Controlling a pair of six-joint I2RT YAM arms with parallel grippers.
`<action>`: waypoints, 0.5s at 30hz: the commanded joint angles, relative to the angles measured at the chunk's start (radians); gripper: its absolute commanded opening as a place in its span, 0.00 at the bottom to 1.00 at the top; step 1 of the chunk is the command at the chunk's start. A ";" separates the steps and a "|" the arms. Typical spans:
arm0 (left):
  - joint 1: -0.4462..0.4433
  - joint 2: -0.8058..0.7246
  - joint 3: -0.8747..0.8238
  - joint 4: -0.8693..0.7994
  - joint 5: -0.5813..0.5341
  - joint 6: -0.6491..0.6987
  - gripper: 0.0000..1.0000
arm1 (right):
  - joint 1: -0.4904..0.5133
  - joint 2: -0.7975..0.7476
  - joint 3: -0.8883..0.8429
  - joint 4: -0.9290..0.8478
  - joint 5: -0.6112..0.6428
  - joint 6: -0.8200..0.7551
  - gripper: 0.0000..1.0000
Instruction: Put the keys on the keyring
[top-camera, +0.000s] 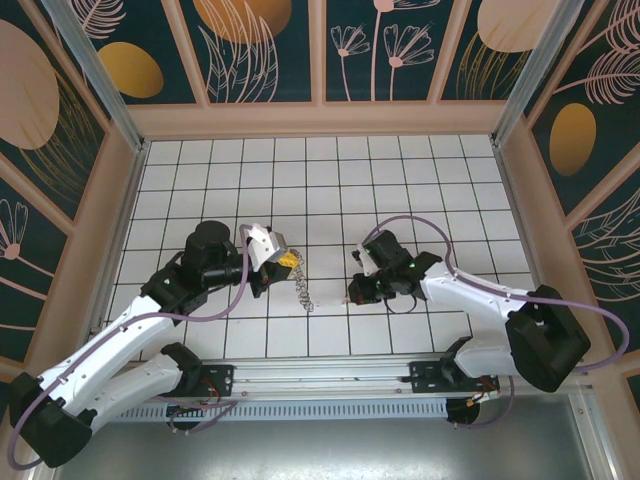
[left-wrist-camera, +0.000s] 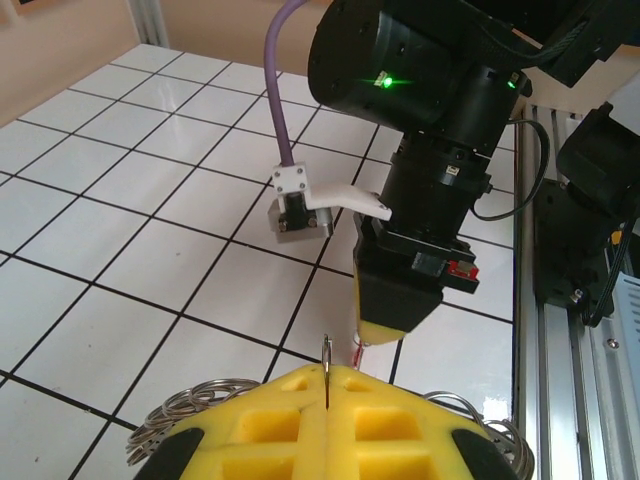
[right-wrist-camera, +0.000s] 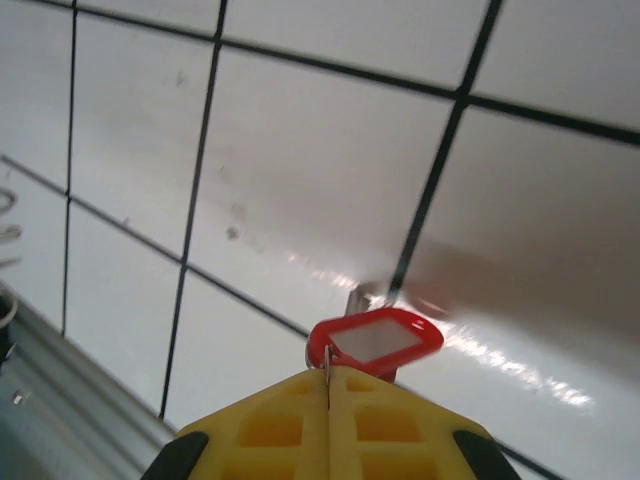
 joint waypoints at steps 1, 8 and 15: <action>0.001 -0.022 -0.001 0.035 -0.007 -0.007 0.00 | 0.006 0.056 0.040 -0.087 -0.111 -0.055 0.00; -0.001 -0.050 0.003 0.020 -0.040 0.003 0.00 | -0.019 0.207 0.064 -0.051 -0.088 -0.078 0.00; 0.001 -0.053 0.004 0.020 -0.035 0.005 0.00 | -0.031 0.249 0.103 -0.045 -0.004 -0.075 0.10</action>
